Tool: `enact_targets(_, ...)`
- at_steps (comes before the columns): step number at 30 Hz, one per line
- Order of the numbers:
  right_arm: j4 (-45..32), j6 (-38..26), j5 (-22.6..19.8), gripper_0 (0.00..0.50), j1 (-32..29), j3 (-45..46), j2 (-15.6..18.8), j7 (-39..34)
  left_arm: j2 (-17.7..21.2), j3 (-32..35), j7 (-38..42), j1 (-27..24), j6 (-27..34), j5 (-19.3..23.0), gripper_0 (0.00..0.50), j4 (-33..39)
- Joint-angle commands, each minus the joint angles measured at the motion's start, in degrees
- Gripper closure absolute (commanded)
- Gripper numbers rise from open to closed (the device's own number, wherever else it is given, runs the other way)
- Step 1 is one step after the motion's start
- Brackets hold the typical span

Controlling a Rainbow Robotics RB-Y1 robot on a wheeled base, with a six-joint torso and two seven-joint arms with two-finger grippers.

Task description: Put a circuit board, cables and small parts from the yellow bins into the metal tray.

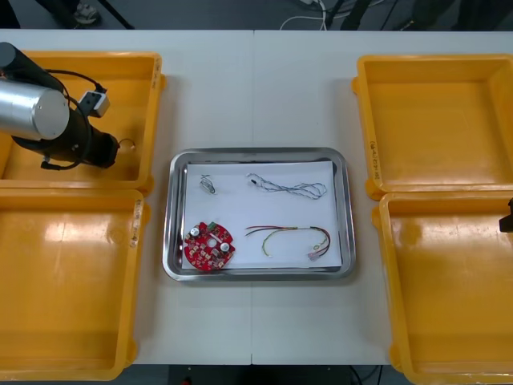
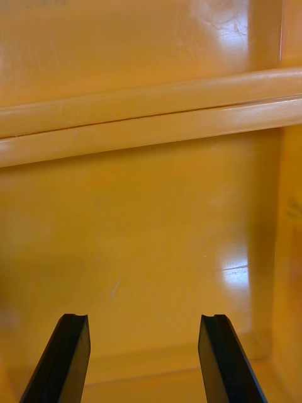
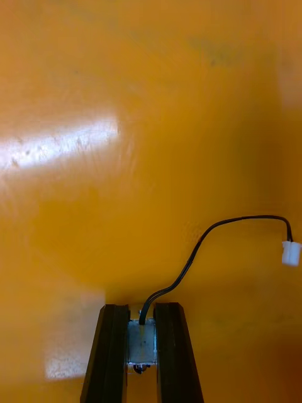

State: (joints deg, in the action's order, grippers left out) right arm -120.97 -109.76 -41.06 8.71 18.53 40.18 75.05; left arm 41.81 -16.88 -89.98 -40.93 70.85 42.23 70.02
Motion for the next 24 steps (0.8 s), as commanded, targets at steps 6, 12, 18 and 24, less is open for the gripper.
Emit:
enact_targets(6,-1.63,-0.24,0.19,0.000,-0.19,-0.43,-0.19,0.36,0.64,8.44,3.32,-1.17,12.47,-1.97,0.500,5.74)
enact_targets(12,-1.46,-0.24,-0.34,0.000,0.16,-0.52,-0.19,0.19,0.64,12.92,3.32,-1.17,20.46,-4.17,0.500,10.84)
enact_targets(18,0.65,-0.24,-1.13,0.000,1.04,-0.60,-0.19,0.63,0.02,16.44,3.67,-1.17,26.97,-5.14,0.500,16.11)
enact_targets(24,0.92,-0.24,-1.31,0.000,1.83,-0.69,-0.19,0.71,-1.82,18.20,4.55,-1.17,33.65,-7.95,0.500,21.30)
